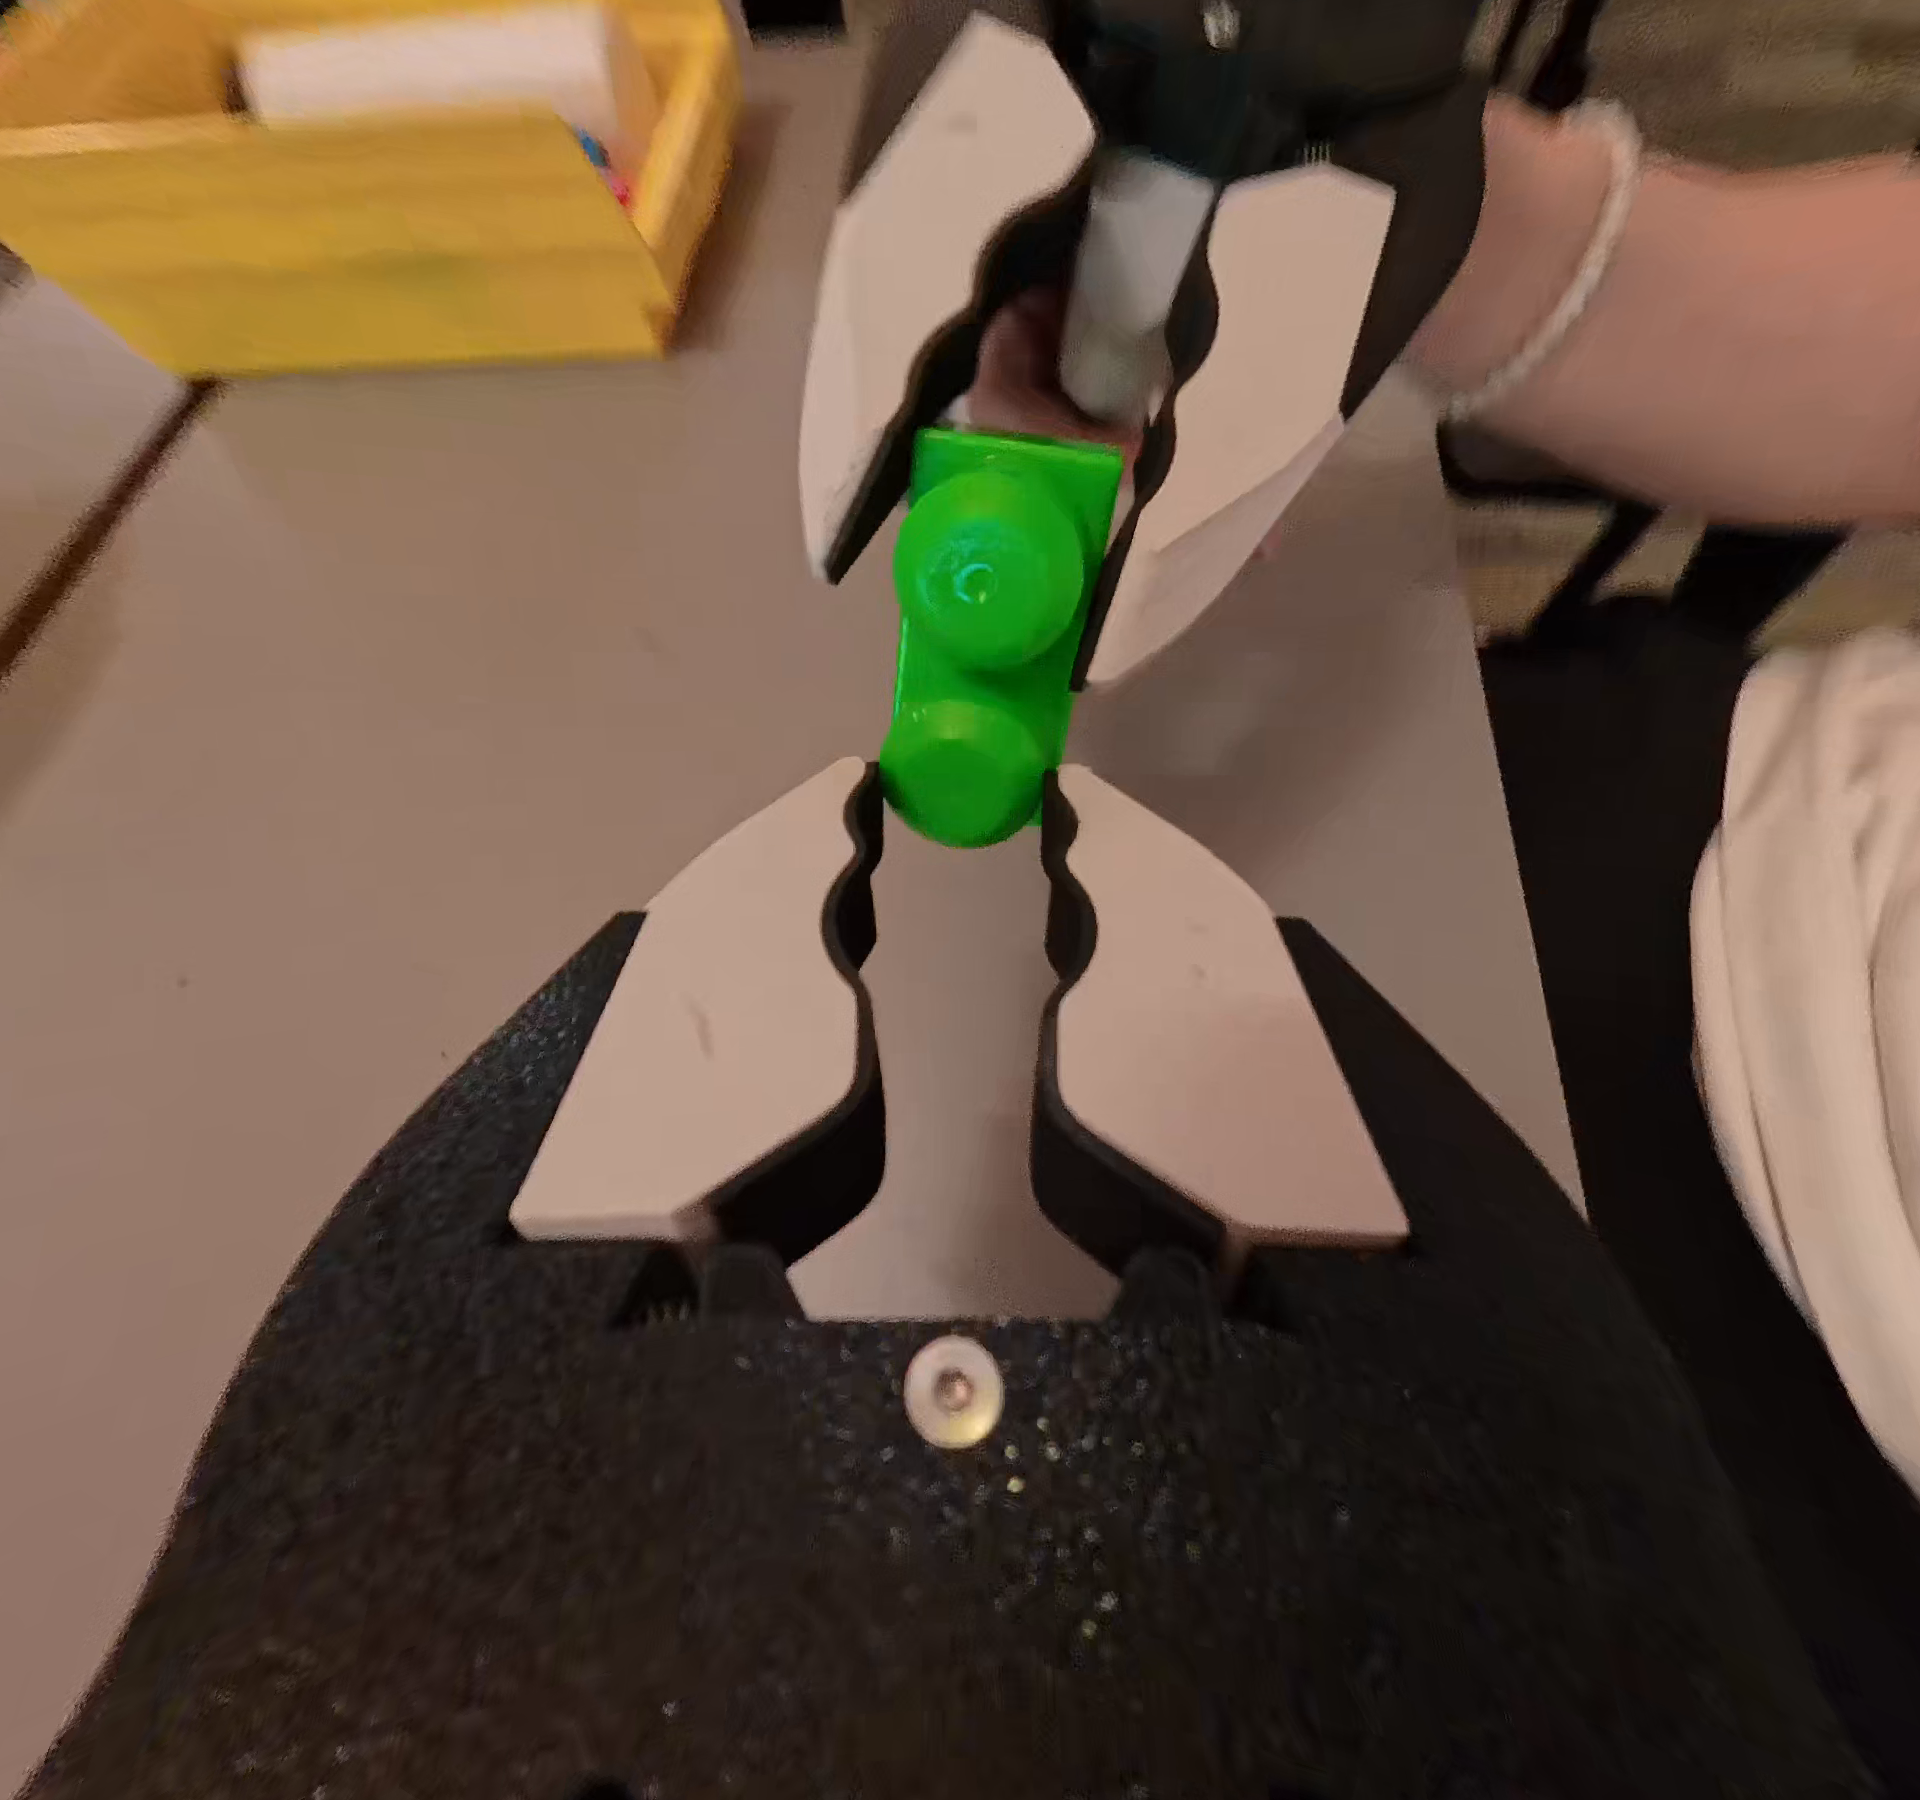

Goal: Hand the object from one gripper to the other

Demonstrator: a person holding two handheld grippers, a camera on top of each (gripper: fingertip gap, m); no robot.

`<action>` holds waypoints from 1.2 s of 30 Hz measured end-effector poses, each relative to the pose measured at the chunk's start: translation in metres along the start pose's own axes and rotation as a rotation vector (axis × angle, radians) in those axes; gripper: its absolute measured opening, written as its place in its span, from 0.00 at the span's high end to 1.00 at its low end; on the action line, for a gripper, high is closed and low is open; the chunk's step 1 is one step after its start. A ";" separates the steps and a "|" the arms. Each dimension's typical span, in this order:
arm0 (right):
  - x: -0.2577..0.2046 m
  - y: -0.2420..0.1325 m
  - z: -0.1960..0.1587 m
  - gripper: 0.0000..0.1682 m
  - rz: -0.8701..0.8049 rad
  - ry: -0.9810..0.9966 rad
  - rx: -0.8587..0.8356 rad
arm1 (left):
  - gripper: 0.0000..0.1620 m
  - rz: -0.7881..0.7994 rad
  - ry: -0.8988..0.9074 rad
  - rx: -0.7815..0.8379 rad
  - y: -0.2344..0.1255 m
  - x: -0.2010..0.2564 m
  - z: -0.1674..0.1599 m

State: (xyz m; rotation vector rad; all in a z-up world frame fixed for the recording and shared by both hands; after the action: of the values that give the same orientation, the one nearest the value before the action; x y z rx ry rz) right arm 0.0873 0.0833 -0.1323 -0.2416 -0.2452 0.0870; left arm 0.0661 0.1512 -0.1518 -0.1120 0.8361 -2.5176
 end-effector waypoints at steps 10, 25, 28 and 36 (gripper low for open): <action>0.035 -0.040 0.039 0.78 -0.077 0.389 0.657 | 0.65 -0.052 -0.245 0.502 -0.017 -0.012 0.042; 0.027 -0.024 0.015 0.70 -0.117 0.181 0.225 | 0.78 -0.065 -0.154 0.331 0.000 -0.011 0.021; 0.016 -0.021 0.003 0.61 -0.089 0.036 -0.009 | 0.78 -0.055 -0.057 0.186 -0.001 -0.006 0.008; -0.010 -0.002 -0.018 0.66 0.000 -0.067 -0.309 | 0.78 -0.044 0.119 -0.045 0.009 0.011 -0.004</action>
State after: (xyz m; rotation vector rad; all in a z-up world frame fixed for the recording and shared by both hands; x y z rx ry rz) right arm 0.0825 0.0766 -0.1507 -0.5462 -0.3253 0.0568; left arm 0.0588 0.1421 -0.1611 0.0045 0.9476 -2.5673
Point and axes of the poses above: each gripper's, where its closed fingertips meet, y out along the fingers, z out of its top, x = y × z across the jaws, the point moved 4 cm from there along -y, back along the fingers, and after that the axes turned 4 degrees about -x, right-handed, at the moved point
